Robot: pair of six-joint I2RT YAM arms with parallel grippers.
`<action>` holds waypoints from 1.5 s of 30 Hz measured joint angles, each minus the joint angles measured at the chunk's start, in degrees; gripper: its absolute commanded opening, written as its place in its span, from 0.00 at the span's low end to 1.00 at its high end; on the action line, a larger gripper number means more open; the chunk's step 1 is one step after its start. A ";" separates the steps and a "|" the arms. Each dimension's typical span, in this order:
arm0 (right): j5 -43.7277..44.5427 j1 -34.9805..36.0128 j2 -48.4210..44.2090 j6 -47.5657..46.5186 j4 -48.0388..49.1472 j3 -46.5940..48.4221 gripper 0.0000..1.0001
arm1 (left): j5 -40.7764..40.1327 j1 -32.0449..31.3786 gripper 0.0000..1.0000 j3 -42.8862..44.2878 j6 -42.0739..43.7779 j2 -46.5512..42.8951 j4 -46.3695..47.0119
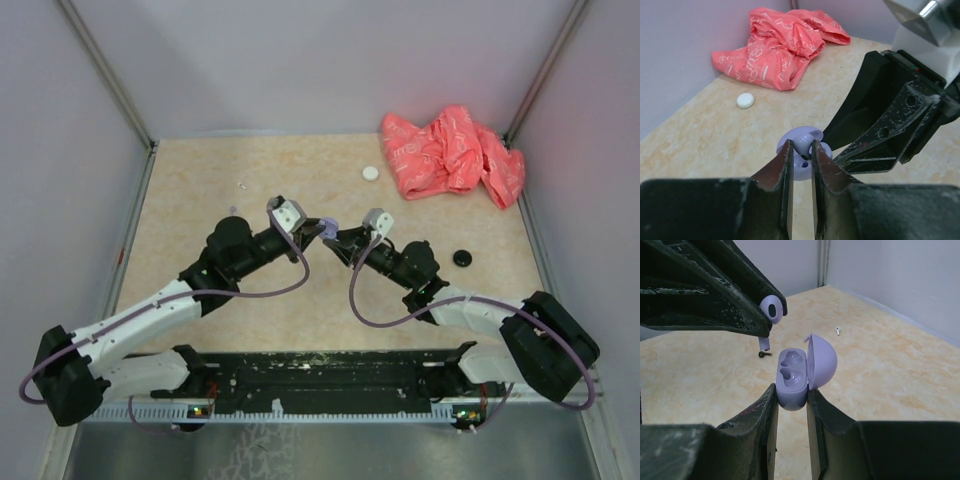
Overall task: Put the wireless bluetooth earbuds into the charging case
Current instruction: Place the earbud in the charging case.
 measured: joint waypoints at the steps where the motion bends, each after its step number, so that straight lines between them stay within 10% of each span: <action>1: -0.15 0.00 0.00 0.04 0.17 0.00 0.00 | 0.04 -0.57 0.09 -0.09 0.55 0.02 0.37; 45: -2.36 0.00 -1.07 0.11 0.72 -0.02 0.00 | -2.36 -4.52 0.18 -1.99 13.07 1.99 2.08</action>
